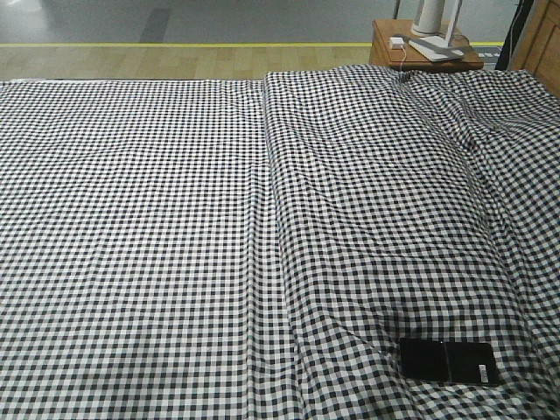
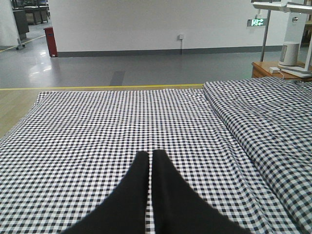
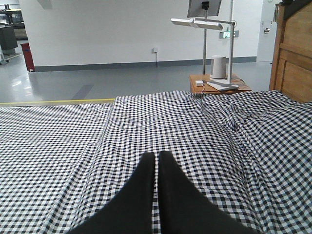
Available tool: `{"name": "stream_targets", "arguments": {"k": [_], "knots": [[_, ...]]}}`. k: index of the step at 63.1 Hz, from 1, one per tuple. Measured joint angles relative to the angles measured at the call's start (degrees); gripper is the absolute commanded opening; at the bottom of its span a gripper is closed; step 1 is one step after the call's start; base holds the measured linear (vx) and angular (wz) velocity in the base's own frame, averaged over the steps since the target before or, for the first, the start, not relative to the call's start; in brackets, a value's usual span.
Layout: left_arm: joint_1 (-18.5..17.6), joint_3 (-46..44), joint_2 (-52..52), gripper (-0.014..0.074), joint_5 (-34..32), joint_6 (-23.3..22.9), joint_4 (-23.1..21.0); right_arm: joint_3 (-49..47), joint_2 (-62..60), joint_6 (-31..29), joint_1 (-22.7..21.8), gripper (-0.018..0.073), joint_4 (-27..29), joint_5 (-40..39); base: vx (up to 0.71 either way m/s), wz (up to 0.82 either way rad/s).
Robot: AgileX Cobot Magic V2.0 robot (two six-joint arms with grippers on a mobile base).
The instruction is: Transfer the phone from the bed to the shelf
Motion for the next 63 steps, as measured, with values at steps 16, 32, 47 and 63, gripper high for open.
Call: {"name": "stream_targets", "arguments": {"k": [16, 32, 47, 63], "knots": [[0.0, 0.0, 0.0, 0.0001, 0.0, 0.0, 0.0, 0.0, 0.0, 0.0, 0.0, -0.0005, 0.0, 0.0, 0.0, 0.0], [0.0, 0.0, 0.0, 0.0001, 0.0, 0.0, 0.0, 0.0, 0.0, 0.0, 0.0, -0.0005, 0.0, 0.0, 0.0, 0.0], [0.0, 0.0, 0.0, 0.0001, 0.0, 0.0, 0.0, 0.0, 0.0, 0.0, 0.0, -0.0005, 0.0, 0.0, 0.0, 0.0], [0.0, 0.0, 0.0, 0.0001, 0.0, 0.0, 0.0, 0.0, 0.0, 0.0, 0.0, -0.0005, 0.0, 0.0, 0.0, 0.0]]}}
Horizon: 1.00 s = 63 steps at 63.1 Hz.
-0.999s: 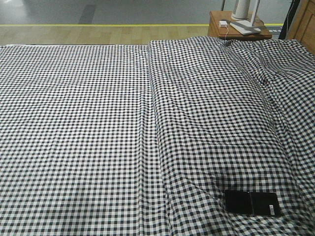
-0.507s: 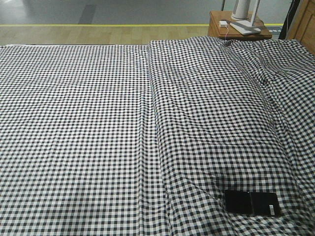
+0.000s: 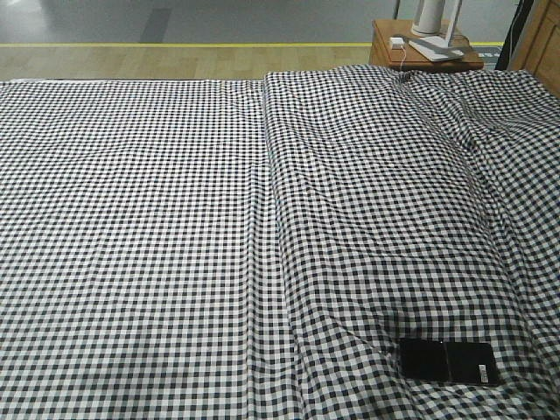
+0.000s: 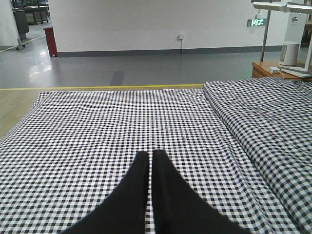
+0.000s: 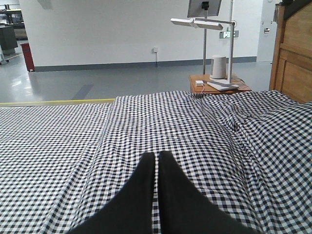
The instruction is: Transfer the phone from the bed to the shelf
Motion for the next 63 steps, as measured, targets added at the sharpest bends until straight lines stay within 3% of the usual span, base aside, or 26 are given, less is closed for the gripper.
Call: {"name": "stream_targets", "arguments": {"k": [63], "knots": [[0.0, 0.0, 0.0, 0.0001, 0.0, 0.0, 0.0, 0.0, 0.0, 0.0, 0.0, -0.0005, 0.0, -1.47, 0.0, 0.0]]}}
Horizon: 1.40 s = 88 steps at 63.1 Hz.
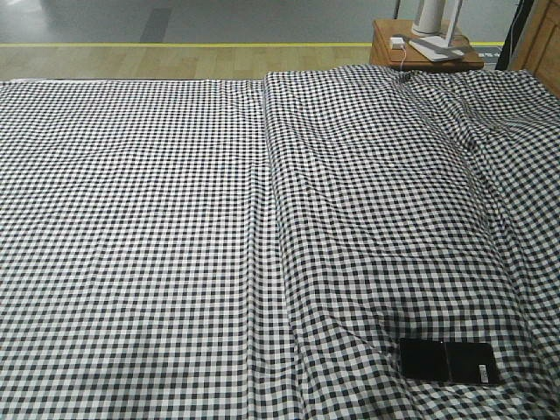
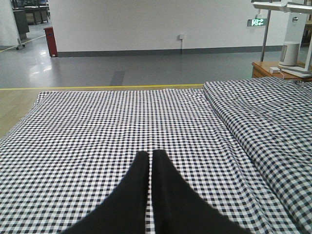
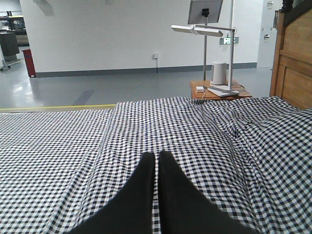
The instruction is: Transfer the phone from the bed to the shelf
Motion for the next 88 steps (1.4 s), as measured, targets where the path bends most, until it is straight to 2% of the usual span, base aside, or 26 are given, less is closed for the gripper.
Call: {"name": "stream_targets", "arguments": {"k": [9, 25, 36, 49, 65, 88], "knots": [[0.0, 0.0, 0.0, 0.0001, 0.0, 0.0, 0.0, 0.0, 0.0, 0.0, 0.0, -0.0005, 0.0, -3.6, 0.0, 0.0], [0.0, 0.0, 0.0, 0.0001, 0.0, 0.0, 0.0, 0.0, 0.0, 0.0, 0.0, -0.0005, 0.0, -20.11, 0.0, 0.0], [0.0, 0.0, 0.0, 0.0001, 0.0, 0.0, 0.0, -4.69, 0.0, 0.0, 0.0, -0.0005, 0.0, -20.48, 0.0, 0.0], [0.0, 0.0, 0.0, 0.0001, 0.0, 0.0, 0.0, -17.09, 1.61, -0.05, 0.0, -0.0005, 0.0, -10.86, 0.0, 0.0], [0.0, 0.0, 0.0, 0.0001, 0.0, 0.0, 0.0, -30.2, 13.51, -0.1, 0.0, -0.0005, 0.0, 0.92, 0.0, 0.0], [0.0, 0.0, 0.0, 0.0001, 0.0, 0.0, 0.0, -34.7, 36.9, -1.05, 0.0, 0.002, -0.06, 14.24, 0.0, 0.0]]}}
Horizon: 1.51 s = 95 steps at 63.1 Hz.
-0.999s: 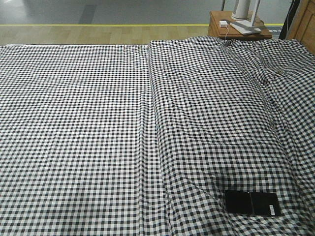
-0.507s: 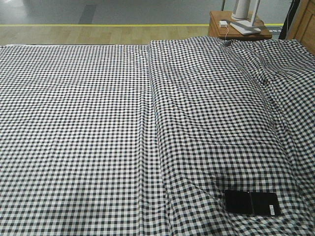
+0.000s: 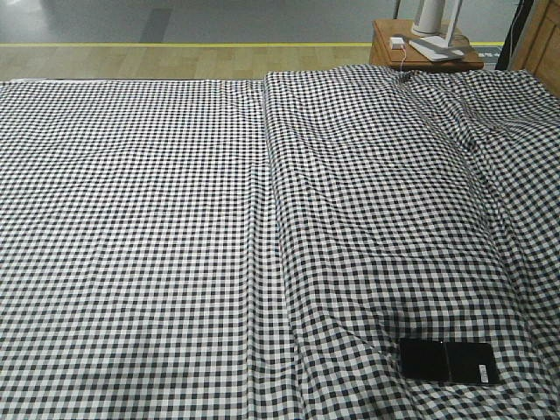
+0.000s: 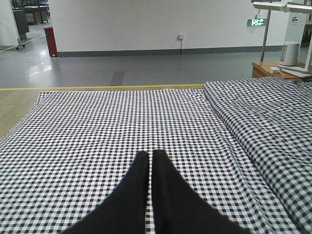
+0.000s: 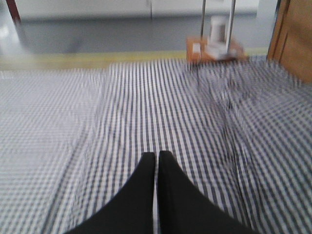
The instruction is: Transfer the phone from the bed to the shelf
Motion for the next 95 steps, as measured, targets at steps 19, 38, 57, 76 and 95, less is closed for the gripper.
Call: {"name": "stream_targets", "arguments": {"k": [19, 38, 57, 76, 95], "knots": [[0.0, 0.0, 0.0, 0.0001, 0.0, 0.0, 0.0, 0.0, 15.01, -4.38, 0.0, 0.03, 0.0, 2.92, 0.0, 0.0], [0.0, 0.0, 0.0, 0.0001, 0.0, 0.0, 0.0, 0.0, 18.03, -4.6, 0.0, 0.073, 0.0, 1.25, 0.0, 0.0], [0.0, 0.0, 0.0, 0.0001, 0.0, 0.0, 0.0, 0.0, 18.03, -4.6, 0.0, 0.0694, 0.0, -3.99, 0.0, 0.0], [0.0, 0.0, 0.0, 0.0001, 0.0, 0.0, 0.0, -0.19, 18.03, -4.15, 0.0, 0.0651, 0.06, -2.49, 0.0, 0.0], [0.0, 0.0, 0.0, 0.0001, 0.0, 0.0, 0.0, -9.61, 18.03, 4.16, -0.05, 0.0645, 0.06, 15.34, 0.0, 0.0]]}}
